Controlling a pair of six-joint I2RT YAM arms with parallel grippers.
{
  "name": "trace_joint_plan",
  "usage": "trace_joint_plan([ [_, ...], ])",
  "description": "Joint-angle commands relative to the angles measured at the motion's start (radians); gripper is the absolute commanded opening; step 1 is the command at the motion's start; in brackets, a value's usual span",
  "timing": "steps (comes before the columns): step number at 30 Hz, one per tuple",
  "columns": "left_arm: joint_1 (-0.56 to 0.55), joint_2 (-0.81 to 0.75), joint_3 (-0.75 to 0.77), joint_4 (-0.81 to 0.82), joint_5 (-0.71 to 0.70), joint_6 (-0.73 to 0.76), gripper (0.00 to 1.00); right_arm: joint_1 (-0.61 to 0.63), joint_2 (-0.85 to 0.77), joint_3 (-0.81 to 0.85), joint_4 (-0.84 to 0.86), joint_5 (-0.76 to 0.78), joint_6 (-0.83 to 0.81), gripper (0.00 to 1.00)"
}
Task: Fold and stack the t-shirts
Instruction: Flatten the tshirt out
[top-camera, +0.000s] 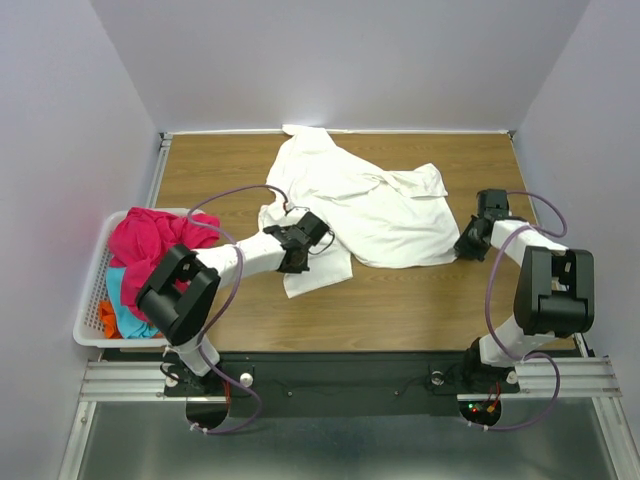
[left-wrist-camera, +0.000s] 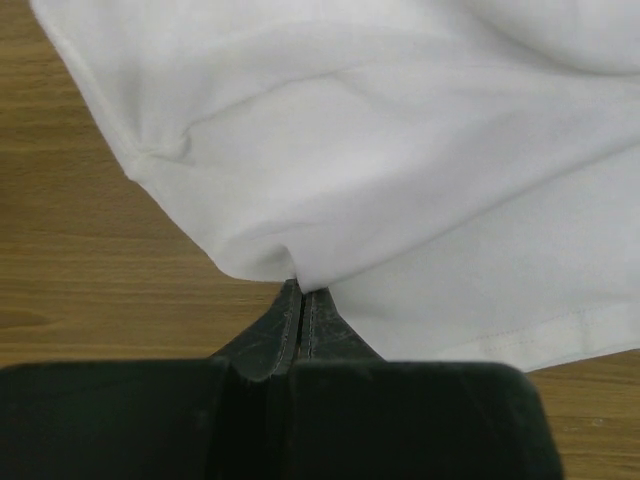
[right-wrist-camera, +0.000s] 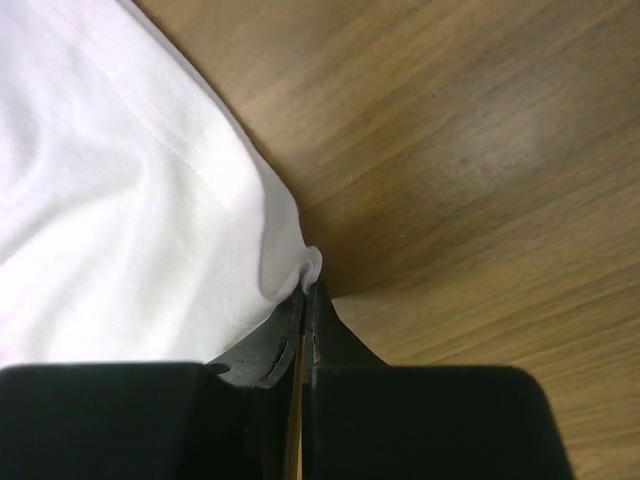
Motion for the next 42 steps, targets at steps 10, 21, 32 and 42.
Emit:
trace_joint_plan([
  [10,0.344,-0.199,0.519,-0.073,-0.260,0.234,0.00,0.000,-0.138,0.608,-0.093,0.087,-0.010,0.01],
  [21,0.395,-0.305,1.051,0.086,-0.285,0.464,0.00,0.000,-0.196,1.093,-0.086,0.180,-0.094,0.01],
  [32,0.393,-0.535,0.994,0.209,-0.225,0.574,0.00,0.000,-0.408,1.064,-0.004,0.274,-0.206,0.01],
  [42,0.395,-0.394,0.997,0.212,-0.222,0.637,0.00,0.000,-0.289,1.106,0.013,0.021,-0.220,0.01],
])
